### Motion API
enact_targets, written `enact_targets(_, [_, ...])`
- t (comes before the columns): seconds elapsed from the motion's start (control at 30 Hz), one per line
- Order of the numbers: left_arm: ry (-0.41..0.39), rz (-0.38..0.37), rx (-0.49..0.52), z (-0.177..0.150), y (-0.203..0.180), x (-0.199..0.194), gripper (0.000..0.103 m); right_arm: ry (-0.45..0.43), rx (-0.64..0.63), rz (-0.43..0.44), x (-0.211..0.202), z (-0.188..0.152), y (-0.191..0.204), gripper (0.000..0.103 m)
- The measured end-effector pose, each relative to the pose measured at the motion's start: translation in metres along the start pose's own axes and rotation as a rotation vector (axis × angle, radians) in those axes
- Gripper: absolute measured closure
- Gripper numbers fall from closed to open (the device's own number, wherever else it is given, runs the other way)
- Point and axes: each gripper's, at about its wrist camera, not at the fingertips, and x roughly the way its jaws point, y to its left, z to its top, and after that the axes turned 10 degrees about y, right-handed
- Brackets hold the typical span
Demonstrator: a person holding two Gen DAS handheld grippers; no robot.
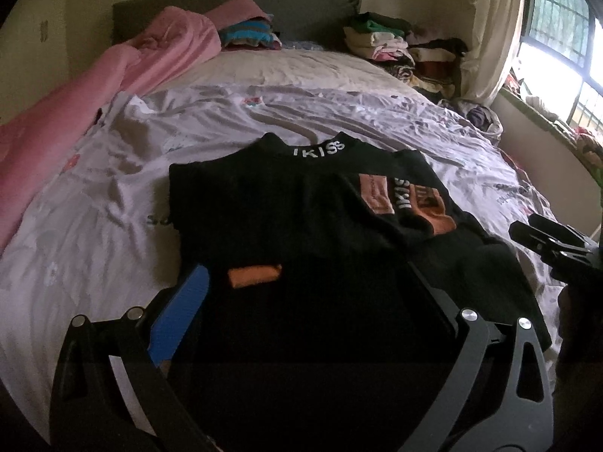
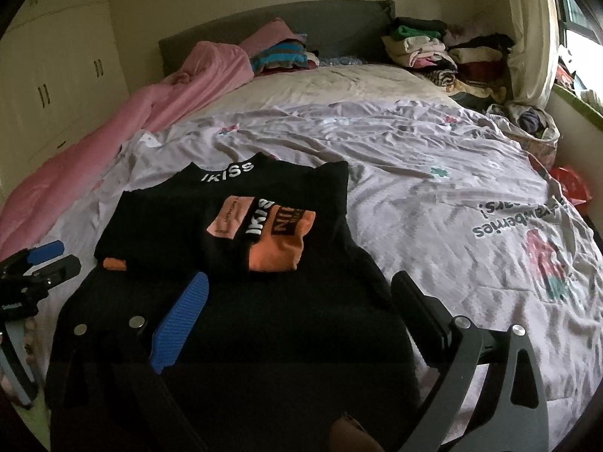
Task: Fold small clothes
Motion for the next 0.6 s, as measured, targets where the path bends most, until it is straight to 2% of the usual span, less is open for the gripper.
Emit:
enact_targets(0.3, [0.059, 0.002, -0.038, -0.029, 0.015, -0.007, 0.010, 0.047, -0.031, -0.004, -0.011, -0.024, -0.005, 0.006])
enact_targets(0.6, [0.101, 0.054, -0.050, -0.058, 0.024, -0.013, 0.010, 0.099, -0.033, -0.021, -0.014, -0.051, -0.016, 0.006])
